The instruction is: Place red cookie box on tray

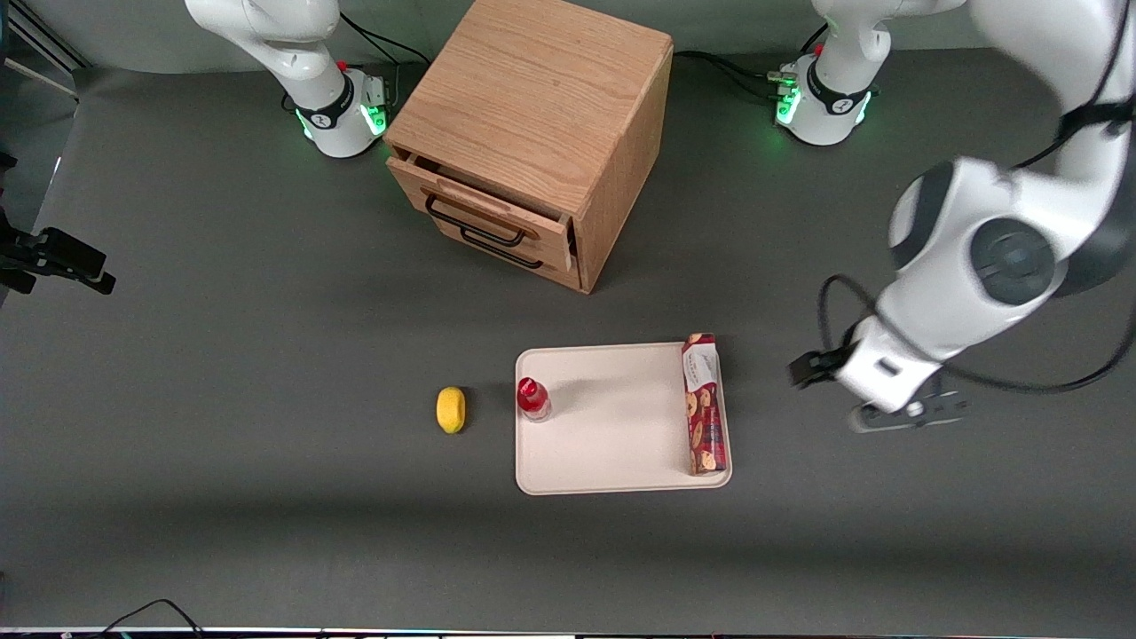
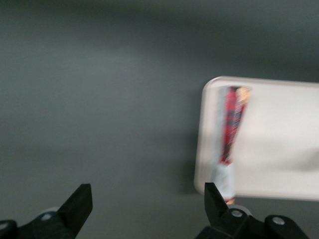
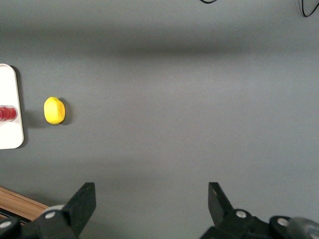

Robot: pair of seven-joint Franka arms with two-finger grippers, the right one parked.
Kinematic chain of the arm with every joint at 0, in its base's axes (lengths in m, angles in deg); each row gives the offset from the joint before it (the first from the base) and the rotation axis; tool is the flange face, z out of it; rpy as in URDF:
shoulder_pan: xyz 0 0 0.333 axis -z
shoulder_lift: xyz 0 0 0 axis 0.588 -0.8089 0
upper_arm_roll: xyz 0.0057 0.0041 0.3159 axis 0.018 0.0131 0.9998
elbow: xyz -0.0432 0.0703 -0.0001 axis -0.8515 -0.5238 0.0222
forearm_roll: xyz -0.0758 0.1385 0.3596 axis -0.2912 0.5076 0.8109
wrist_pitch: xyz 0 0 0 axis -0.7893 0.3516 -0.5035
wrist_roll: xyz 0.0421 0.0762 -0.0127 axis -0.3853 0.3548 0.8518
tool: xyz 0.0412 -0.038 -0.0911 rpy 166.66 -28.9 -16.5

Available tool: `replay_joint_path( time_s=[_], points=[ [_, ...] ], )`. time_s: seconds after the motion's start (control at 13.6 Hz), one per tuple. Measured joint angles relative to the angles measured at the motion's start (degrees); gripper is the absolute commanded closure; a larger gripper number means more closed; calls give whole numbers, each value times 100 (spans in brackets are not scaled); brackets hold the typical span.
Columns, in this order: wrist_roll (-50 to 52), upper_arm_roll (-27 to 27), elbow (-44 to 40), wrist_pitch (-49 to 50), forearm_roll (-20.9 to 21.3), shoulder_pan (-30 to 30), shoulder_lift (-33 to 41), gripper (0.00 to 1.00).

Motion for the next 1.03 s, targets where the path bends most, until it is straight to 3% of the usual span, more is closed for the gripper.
replay_joint_path(
  time_s=[0.52,1.03],
  points=[
    [-1718,12,117,1436,-64,-952,1514,0],
    [-1834,102,220,1529,-550,-1089,1827,0]
  ],
)
